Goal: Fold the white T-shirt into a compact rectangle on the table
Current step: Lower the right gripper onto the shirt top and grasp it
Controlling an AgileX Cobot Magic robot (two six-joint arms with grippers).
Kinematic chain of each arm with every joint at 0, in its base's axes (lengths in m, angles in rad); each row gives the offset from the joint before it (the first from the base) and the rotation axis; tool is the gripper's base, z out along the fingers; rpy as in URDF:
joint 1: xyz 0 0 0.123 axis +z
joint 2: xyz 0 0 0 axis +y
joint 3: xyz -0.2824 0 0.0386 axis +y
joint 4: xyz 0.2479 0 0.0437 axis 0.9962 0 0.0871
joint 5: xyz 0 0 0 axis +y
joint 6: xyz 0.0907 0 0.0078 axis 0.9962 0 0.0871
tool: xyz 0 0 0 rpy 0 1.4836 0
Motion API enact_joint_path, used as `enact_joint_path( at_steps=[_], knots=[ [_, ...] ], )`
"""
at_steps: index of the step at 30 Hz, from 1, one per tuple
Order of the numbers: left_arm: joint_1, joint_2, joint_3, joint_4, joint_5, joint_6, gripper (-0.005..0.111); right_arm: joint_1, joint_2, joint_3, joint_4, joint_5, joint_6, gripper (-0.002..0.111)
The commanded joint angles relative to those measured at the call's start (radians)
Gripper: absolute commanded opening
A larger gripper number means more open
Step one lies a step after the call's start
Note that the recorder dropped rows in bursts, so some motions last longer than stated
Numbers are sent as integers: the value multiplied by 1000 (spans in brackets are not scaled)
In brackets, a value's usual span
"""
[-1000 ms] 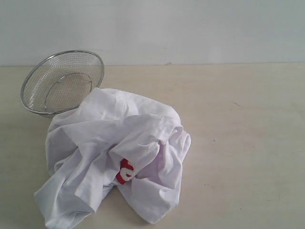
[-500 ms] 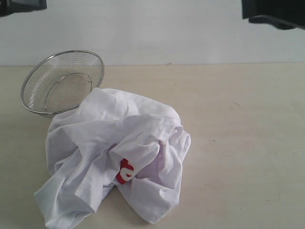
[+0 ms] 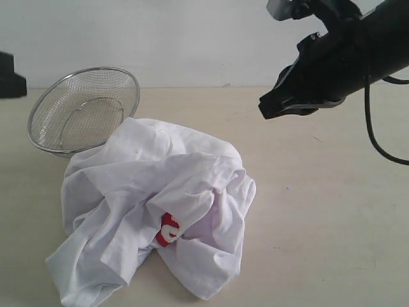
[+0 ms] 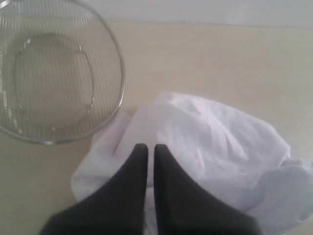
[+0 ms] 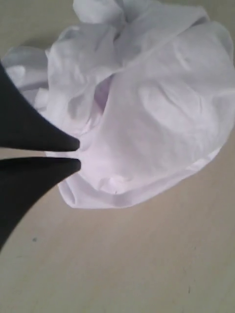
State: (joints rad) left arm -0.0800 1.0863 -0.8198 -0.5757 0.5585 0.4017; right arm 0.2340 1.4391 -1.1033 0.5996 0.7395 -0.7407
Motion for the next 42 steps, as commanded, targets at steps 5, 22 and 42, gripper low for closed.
enact_joint_path(
  at_steps=[5,22,42],
  knots=[
    [4,-10,129,-242,63,208,4,26,2,-7,178,97,-255,60],
    [4,-10,129,-235,86,220,4,213,203,-7,138,-167,-294,67],
    [4,-10,129,-236,86,227,4,217,249,-7,15,-80,-226,19]
  ],
)
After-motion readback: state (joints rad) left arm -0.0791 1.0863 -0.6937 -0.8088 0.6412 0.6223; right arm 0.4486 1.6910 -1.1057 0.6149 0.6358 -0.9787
